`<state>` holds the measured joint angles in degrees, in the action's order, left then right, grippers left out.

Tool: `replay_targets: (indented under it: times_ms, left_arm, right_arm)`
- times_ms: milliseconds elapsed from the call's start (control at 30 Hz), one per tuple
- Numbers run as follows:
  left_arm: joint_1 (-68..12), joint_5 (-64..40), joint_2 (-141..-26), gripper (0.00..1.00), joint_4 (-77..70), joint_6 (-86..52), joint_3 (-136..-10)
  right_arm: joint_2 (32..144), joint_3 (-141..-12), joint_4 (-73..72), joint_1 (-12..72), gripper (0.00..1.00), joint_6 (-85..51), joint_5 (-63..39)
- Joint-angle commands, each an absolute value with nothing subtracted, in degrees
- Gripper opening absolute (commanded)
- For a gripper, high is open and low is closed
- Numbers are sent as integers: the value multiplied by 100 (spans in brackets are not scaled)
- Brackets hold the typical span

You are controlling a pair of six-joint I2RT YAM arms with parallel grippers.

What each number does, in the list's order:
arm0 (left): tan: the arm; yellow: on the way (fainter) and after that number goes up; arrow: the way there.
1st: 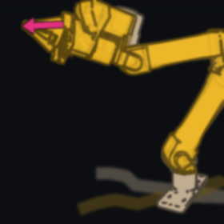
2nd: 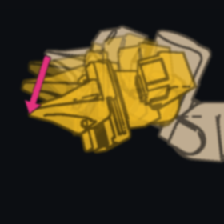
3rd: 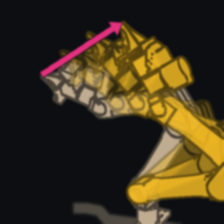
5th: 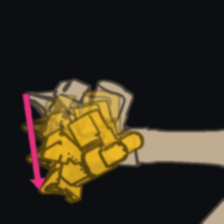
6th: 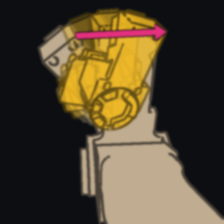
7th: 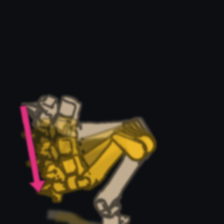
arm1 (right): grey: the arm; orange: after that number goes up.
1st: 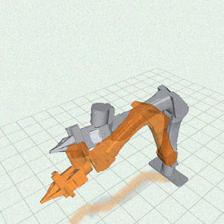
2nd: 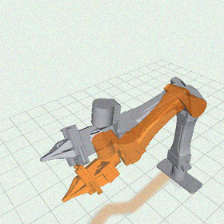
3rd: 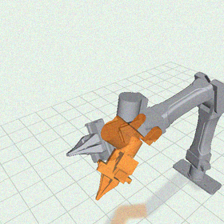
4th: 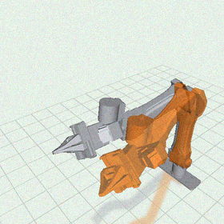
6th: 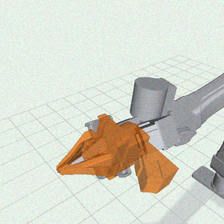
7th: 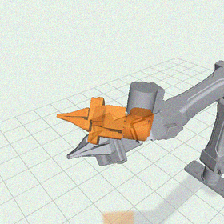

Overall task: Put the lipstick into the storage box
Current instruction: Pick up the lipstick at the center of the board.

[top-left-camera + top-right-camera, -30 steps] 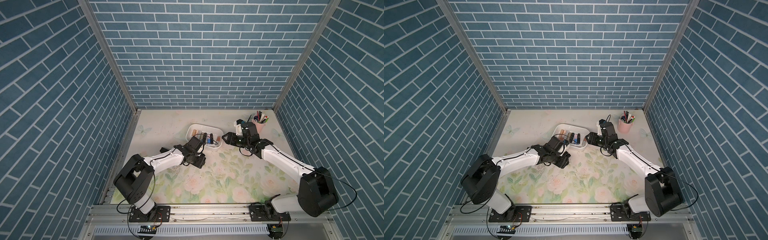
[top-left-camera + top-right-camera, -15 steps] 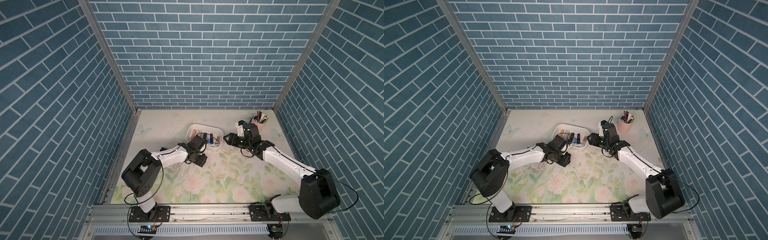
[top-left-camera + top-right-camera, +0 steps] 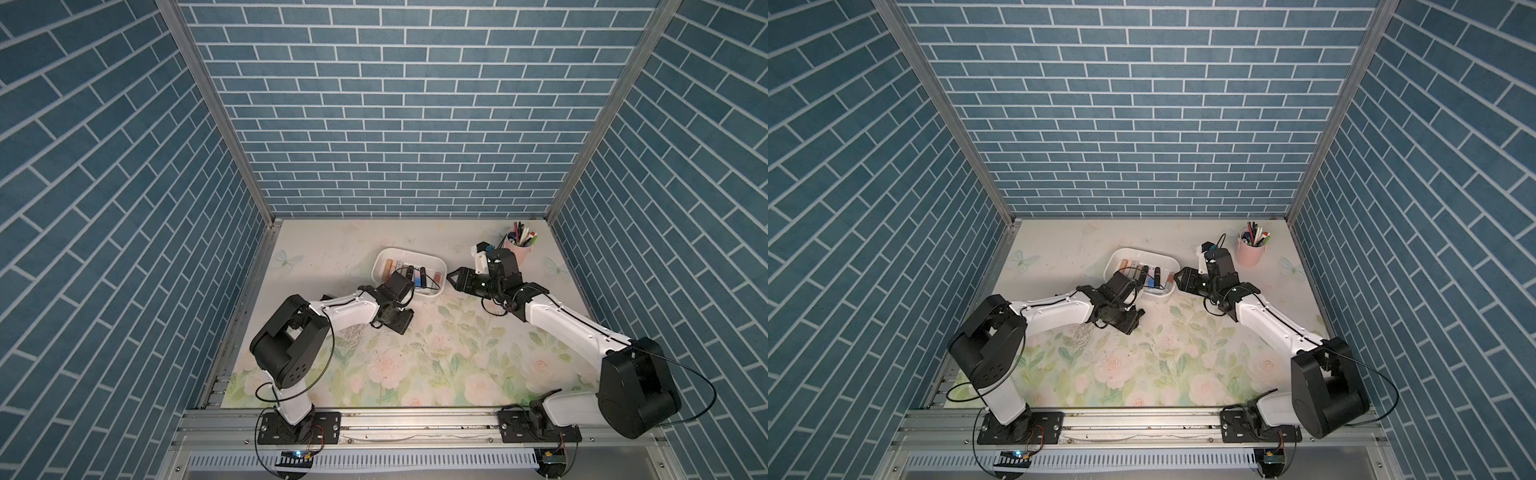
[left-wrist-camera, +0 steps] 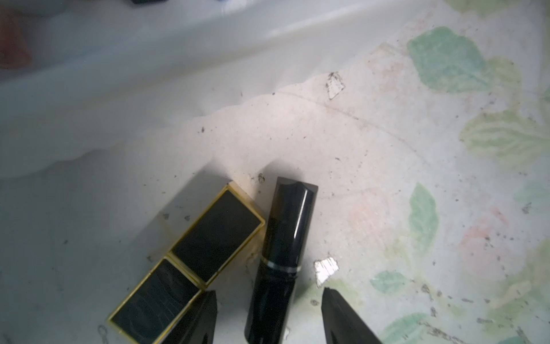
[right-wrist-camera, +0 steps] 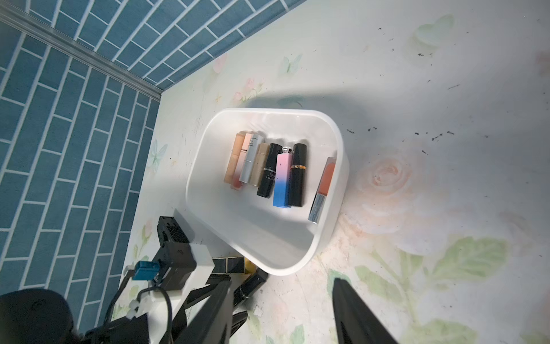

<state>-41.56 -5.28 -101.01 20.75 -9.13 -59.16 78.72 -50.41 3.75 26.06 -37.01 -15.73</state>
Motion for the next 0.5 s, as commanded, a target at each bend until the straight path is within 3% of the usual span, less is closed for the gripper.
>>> replay_targets:
  times_ms: [0,467]
  left_arm:
    - [-4184,-419,-10211,59,2202,-826,-6029]
    - [-4324,-220,-10546,48,2309,-791,-6053]
  right_arm:
    - [7690,-4922,252,2575,58,-3552,-1639]
    - [7537,-4745,134,2538,58,-3621,-1656]
